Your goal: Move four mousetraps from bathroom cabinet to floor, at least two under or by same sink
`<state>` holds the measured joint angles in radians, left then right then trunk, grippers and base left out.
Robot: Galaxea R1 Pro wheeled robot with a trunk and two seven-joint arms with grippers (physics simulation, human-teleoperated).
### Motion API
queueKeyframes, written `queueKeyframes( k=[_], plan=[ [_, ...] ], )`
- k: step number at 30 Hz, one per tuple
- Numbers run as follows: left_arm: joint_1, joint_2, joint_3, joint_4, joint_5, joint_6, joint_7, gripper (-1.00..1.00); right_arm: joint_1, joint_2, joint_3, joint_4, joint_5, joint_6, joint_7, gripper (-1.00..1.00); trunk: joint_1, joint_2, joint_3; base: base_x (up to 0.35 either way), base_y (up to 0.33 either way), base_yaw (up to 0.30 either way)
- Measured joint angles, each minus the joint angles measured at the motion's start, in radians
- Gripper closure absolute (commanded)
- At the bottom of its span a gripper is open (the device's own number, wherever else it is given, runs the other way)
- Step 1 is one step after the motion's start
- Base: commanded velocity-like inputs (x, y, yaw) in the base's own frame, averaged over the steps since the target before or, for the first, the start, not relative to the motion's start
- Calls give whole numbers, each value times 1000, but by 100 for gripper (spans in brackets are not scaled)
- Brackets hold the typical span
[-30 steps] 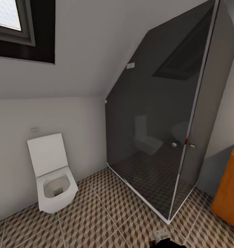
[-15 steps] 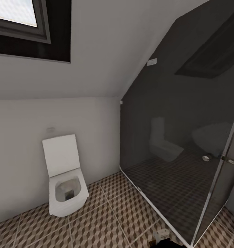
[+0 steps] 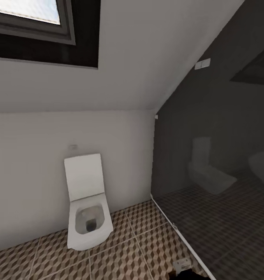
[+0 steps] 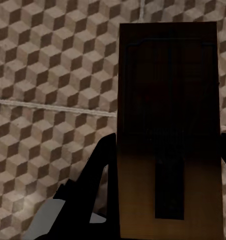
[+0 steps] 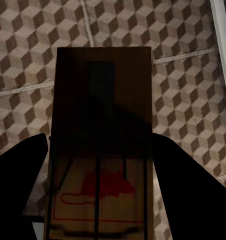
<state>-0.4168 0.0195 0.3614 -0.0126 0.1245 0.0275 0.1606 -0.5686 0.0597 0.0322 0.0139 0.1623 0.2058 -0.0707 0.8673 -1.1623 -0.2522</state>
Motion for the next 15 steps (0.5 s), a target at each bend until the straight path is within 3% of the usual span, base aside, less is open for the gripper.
queueKeyframes(
  k=[8, 15],
  plan=[
    [0, -1, 0, 0, 0, 0, 0, 100, 0, 0, 0, 0, 0, 0, 0, 100, 0, 0, 0, 258, 0, 271],
    [0, -1, -1, 0, 0, 0, 0, 100, 0, 0, -1, 0, -1, 0, 4, 100, 0, 0, 0, 76, 0, 80]
  ],
)
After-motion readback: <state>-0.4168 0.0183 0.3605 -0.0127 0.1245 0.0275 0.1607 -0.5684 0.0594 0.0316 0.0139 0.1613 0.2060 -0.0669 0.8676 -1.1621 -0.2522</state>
